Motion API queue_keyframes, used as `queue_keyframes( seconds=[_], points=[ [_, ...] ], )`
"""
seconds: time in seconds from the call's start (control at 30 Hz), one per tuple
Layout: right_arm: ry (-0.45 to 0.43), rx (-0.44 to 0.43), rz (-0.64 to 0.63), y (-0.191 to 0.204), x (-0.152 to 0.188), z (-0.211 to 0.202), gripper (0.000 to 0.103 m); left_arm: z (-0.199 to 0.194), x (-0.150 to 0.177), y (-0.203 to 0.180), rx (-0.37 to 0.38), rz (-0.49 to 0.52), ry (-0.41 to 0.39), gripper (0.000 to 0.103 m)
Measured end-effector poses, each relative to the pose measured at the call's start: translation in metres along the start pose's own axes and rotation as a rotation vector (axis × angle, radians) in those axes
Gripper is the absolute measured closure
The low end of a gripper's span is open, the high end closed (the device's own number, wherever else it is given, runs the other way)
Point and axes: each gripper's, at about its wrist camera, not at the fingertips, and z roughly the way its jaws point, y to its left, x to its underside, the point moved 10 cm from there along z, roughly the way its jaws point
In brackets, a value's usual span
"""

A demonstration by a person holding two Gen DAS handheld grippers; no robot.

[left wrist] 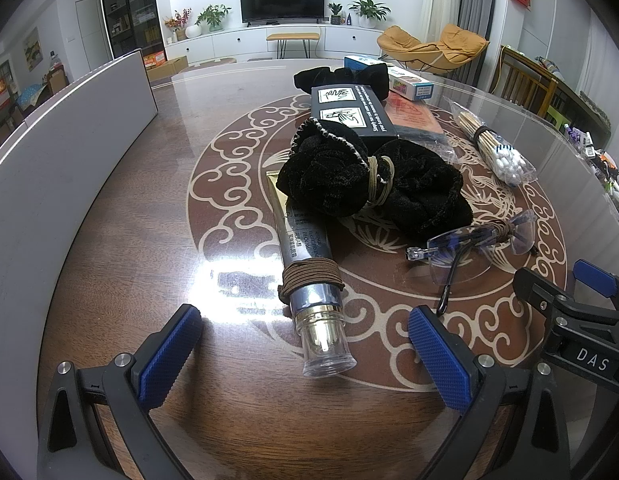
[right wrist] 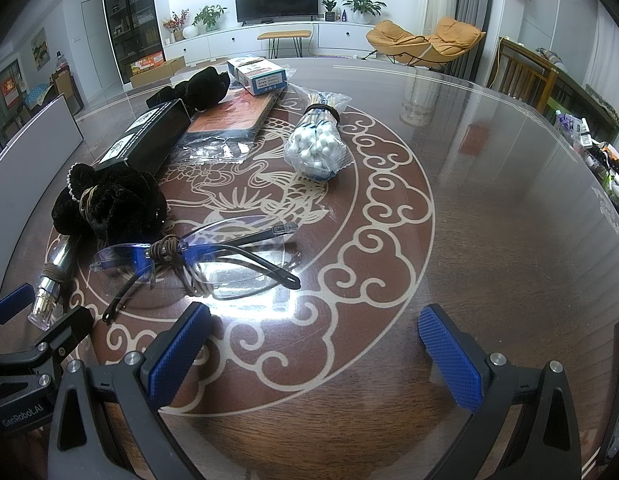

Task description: Organize objects

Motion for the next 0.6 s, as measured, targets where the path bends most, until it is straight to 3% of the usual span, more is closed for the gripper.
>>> queue_keyframes(
  seconds=[0.6],
  points=[
    [0.000,0.000,0.000,0.0004,0.0002,0.0001,0.000,-0.0002,-0.0001,0.0000,0.000,0.000,0.000,0.000]
  ],
)
